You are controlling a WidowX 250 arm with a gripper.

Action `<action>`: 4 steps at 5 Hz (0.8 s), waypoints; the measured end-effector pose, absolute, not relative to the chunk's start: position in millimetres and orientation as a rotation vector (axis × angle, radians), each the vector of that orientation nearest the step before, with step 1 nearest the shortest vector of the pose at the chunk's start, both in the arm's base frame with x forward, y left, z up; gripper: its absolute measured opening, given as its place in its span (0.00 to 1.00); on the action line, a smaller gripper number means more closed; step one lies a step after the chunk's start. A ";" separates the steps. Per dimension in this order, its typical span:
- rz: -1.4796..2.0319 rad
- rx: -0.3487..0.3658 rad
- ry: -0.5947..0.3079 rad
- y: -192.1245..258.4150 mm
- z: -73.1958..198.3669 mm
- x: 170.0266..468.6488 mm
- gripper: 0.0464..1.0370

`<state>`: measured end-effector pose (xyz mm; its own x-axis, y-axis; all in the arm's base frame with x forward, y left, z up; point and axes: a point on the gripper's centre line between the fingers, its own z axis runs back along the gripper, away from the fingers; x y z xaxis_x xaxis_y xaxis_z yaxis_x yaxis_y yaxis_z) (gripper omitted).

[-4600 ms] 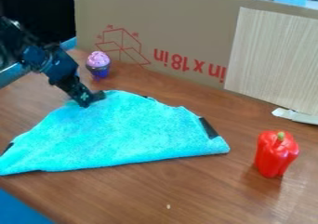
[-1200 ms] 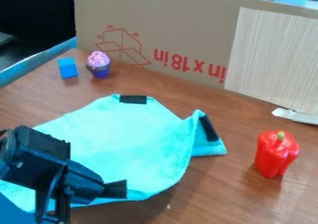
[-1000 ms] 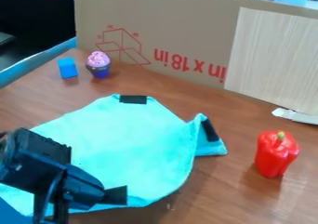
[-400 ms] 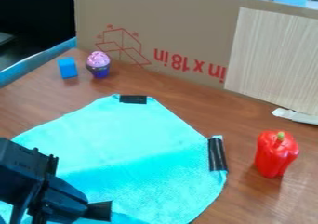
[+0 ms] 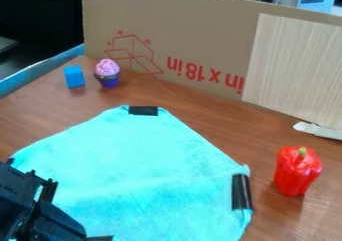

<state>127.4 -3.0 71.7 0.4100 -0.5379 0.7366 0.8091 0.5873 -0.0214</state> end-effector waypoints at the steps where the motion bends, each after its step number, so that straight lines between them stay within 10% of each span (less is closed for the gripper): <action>1: -0.896 -0.420 -0.745 -3.6 71.1 123.5 0.02; 4: -0.876 -0.474 -0.772 7.1 98.3 132.6 0.72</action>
